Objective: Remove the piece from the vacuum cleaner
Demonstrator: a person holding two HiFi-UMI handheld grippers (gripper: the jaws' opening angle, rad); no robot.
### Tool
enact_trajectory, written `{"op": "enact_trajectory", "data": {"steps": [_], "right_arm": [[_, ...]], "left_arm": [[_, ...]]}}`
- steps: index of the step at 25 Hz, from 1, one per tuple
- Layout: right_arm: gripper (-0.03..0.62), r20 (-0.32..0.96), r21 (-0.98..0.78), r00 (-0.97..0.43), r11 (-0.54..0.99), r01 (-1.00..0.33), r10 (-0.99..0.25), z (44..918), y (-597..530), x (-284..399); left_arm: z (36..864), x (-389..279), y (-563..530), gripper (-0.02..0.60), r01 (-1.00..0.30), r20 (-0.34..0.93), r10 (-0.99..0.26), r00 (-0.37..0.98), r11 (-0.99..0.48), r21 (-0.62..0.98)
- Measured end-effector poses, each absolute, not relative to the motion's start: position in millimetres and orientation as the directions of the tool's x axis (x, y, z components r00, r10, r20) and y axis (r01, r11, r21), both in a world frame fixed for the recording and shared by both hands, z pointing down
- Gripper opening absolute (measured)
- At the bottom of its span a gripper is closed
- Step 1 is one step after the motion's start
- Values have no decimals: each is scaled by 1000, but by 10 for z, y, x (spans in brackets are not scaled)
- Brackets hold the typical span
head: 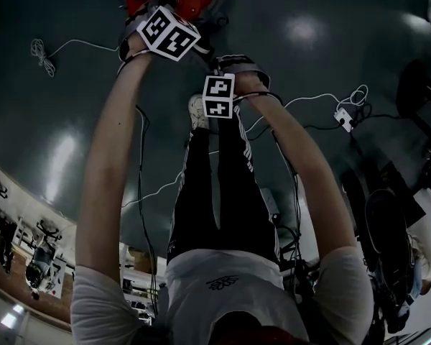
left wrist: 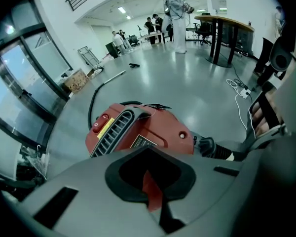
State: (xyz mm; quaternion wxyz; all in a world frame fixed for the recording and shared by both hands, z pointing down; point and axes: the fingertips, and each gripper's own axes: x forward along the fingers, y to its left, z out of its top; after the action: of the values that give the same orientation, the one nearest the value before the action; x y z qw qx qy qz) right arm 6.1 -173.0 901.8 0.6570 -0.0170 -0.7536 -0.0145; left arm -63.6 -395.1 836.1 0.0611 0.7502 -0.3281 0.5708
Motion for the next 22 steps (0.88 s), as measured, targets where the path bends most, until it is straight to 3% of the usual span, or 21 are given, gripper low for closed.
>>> {"op": "enact_trajectory", "data": {"steps": [2, 6, 7, 11, 15, 17, 22], "right_arm": [[25, 990, -11, -142, 997, 71, 21, 9023, -1663, 20], [25, 972, -185, -86, 939, 289, 218, 9171, -797, 28], [25, 971, -192, -86, 943, 273, 223, 9232, -585, 57], [25, 963, -235, -139, 971, -31, 229, 9261, -461, 145], [25, 972, -175, -168, 983, -47, 165, 8985, -611, 149], [25, 976, -142, -179, 987, -77, 126, 8786, -731, 154], [25, 976, -80, -215, 967, -241, 28, 7934, -939, 141]], "left_arm": [[8355, -640, -3949, 2, -587, 892, -429, 144, -762, -272], [8368, -644, -3957, 2, -608, 890, -429, 152, -751, -259], [8376, -636, -3951, 2, -611, 891, -427, 156, -750, -253], [8379, -633, -3989, 2, -625, 881, -441, 173, -740, -248], [8273, -703, -3827, 2, -722, 894, -404, 194, -676, -148], [8153, -758, -3602, 2, -800, 890, -392, 234, -598, -53], [7256, -1090, -2892, 2, -949, 789, -550, 274, -288, 129]]}}
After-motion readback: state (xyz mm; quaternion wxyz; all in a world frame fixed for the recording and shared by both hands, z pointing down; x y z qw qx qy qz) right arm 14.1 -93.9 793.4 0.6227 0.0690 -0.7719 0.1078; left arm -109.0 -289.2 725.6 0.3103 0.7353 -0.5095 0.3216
